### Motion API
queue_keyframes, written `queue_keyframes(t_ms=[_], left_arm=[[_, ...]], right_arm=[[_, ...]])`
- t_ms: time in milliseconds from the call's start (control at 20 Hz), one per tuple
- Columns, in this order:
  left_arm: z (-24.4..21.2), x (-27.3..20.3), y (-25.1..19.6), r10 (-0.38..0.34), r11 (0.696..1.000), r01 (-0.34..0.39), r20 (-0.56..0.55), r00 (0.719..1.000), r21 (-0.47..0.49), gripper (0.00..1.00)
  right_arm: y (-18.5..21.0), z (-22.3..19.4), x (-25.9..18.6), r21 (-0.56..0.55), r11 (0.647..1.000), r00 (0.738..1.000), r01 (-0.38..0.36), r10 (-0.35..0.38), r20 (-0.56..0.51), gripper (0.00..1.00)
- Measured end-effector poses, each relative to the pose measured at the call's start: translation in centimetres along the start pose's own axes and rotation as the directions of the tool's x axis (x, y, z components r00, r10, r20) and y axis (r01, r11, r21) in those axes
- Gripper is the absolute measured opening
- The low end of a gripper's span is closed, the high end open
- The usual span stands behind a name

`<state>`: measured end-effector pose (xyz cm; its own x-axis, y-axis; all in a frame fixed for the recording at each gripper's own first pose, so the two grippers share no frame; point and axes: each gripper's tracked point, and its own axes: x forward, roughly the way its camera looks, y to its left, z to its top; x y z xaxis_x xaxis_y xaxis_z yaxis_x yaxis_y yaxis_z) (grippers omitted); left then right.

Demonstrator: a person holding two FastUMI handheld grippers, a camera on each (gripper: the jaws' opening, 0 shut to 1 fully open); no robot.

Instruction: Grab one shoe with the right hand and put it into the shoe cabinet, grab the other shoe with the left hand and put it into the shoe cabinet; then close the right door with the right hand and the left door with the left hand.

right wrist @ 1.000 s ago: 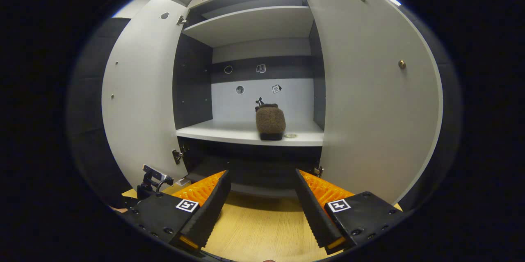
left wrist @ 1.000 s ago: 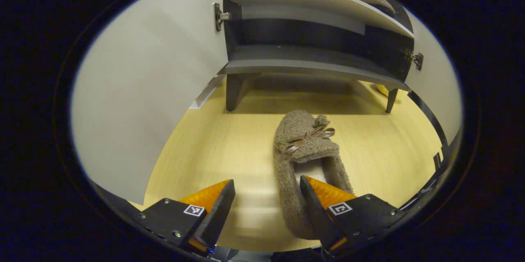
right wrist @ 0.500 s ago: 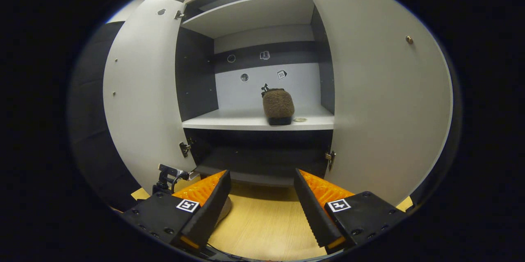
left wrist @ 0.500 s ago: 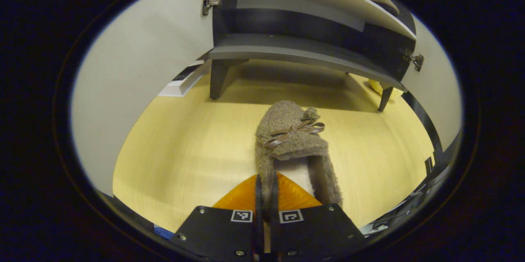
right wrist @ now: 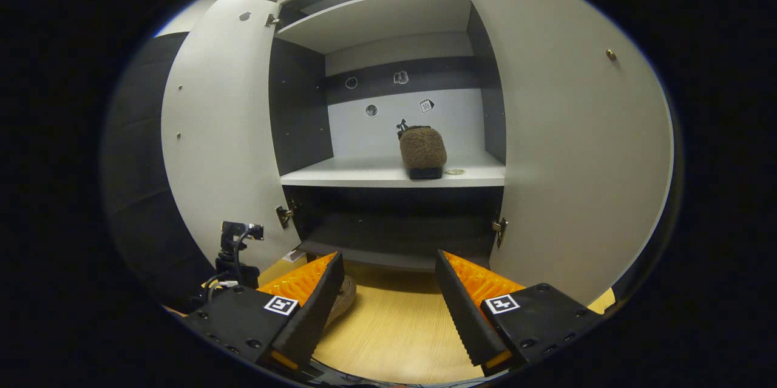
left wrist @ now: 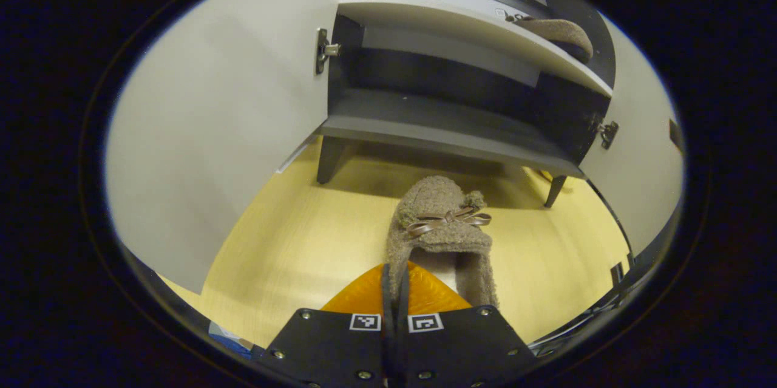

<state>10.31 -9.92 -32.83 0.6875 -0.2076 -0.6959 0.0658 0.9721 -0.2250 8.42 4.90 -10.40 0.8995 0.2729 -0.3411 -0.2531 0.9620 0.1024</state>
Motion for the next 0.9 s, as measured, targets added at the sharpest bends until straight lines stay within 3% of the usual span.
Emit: queue_keyframes(t_ms=[400,900], left_arm=[[7.6,-4.5,-2.3,-0.040,0.999,0.037,0.169,0.985,0.020,0.01],[17.3,-8.1,-6.0,-0.106,0.994,0.093,0.380,0.919,0.053,0.01]], right_arm=[[0.3,-0.1,-0.4,-0.014,1.000,1.000,-0.013,0.013,0.010,0.96],[-0.1,0.4,-1.3,-0.009,1.000,0.999,-0.024,0.024,0.039,0.96]])
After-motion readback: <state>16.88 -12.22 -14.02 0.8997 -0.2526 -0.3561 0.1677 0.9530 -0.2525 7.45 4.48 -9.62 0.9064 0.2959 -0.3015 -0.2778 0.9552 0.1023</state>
